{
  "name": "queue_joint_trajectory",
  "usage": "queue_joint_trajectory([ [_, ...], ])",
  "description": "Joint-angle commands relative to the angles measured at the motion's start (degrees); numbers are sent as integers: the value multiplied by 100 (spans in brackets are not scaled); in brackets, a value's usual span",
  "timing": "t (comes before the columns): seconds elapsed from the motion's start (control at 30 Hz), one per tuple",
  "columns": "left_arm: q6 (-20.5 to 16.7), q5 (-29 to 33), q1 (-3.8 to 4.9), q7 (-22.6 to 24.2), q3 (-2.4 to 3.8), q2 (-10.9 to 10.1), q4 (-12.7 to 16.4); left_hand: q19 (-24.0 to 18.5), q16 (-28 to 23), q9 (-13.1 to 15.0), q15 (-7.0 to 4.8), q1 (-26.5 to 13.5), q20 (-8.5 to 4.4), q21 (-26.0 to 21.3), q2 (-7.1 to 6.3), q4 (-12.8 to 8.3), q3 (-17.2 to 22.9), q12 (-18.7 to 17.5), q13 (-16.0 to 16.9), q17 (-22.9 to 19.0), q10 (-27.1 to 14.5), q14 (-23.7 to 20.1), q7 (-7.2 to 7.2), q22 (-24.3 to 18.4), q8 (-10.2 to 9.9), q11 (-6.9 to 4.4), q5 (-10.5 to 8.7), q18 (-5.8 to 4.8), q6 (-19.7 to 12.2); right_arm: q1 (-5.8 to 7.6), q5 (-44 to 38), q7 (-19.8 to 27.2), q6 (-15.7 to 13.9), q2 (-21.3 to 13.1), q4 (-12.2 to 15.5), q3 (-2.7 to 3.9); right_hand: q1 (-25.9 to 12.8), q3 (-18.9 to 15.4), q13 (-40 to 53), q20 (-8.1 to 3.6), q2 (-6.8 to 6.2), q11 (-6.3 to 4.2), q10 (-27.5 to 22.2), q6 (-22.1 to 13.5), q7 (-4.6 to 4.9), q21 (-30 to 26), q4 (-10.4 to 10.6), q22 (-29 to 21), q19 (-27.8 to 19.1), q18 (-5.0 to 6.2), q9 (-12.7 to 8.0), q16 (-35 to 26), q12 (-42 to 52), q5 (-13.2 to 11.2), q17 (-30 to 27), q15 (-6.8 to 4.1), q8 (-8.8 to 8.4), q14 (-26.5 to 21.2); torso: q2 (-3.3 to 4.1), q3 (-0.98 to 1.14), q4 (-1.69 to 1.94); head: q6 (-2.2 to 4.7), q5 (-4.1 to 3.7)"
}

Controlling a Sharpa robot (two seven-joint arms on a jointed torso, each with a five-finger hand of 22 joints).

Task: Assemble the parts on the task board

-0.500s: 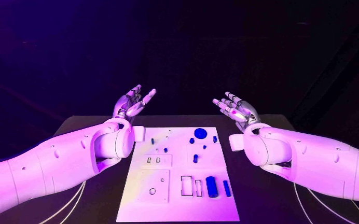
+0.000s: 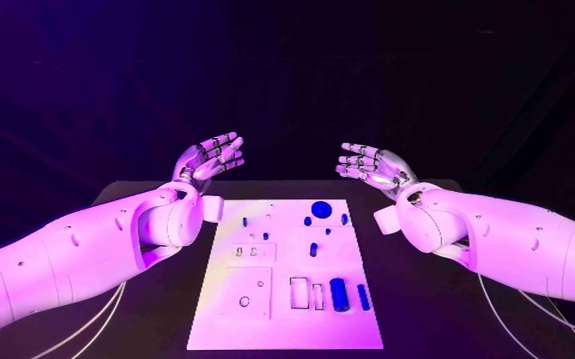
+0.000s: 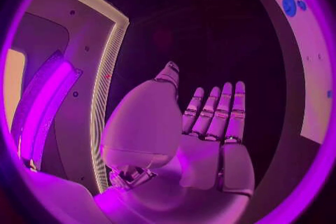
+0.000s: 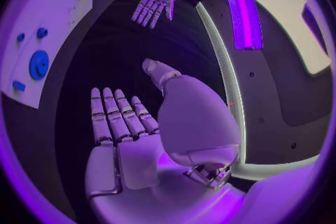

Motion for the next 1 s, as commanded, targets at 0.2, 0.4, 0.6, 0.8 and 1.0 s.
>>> queue_joint_trajectory([
  [0.2, 503, -508, 74, -67, 13, -305, 463, 1530, 1045, 473, -590, 452, -225, 854, 90, -16, 32, 488, 163, 876, 2196, 2010, 386, 262, 742, -460, -33, 371, 1591, 166, -3294, -333, -47, 115, -184, 19, 254, 664, 67, -264, -287, -450, 2693, 2484, 508, 1169, -648, 474, 2016, 401, 403, 811, 104, -4, 440, -611, 710, 2713, 200, -9, -22, -44, 4],
  [0.4, 694, -780, 152, -202, 44, -548, 833, 2043, 1814, 666, -819, 1026, -517, 1382, -71, -23, 423, 429, 167, 1515, 2569, 2460, 278, 497, 882, -614, -36, 358, 1762, 335, -4336, -839, 194, 175, -231, 27, 65, 652, 72, -522, -417, -625, 3139, 2767, 387, 1905, -652, 919, 2303, 394, 424, 1038, -85, 28, 809, -863, 688, 3490, 380, -36, 2, -2, -29],
  [0.6, 800, -874, 239, -263, 99, -790, 1263, 2107, 2682, 860, -914, 1054, -694, 2118, -285, -19, 820, 319, 136, 2190, 2809, 2465, 236, 934, 955, -689, -49, 332, 1782, 515, -5441, -1476, 452, 254, -201, 34, 85, 504, 78, -882, -474, -816, 3477, 3037, 225, 3085, -680, 1672, 2754, 394, 515, 1591, -99, -12, 1517, -1193, 661, 4505, 557, -53, 33, 41, -46],
  [0.8, 820, -904, 381, -330, 118, -1016, 1661, 1989, 3323, 992, -940, 889, -729, 2724, -444, -20, 1047, 251, 139, 2608, 2836, 2441, 228, 1319, 974, -686, -56, 335, 1725, 666, -6622, -2093, 707, 331, -47, 36, -22, 603, 98, -1035, -575, -913, 3615, 3186, 130, 3987, -664, 2298, 2989, 409, 606, 2519, -101, 20, 2421, -1343, 561, 5132, 768, -107, 50, 90, -95],
  [1.0, 746, -1030, 473, -466, 122, -1183, 1929, 1918, 3709, 1091, -953, 652, -734, 3098, -566, -13, 1116, 267, 180, 2823, 2877, 2429, 209, 1549, 1005, -703, -62, 346, 1713, 769, -7510, -2422, 833, 407, 79, 36, -222, 691, 100, -1023, -738, -932, 3410, 3210, 60, 4173, -509, 2465, 3125, 411, 700, 3296, -104, 2, 3024, -1338, 504, 5152, 900, -142, 89, 121, -154],
])
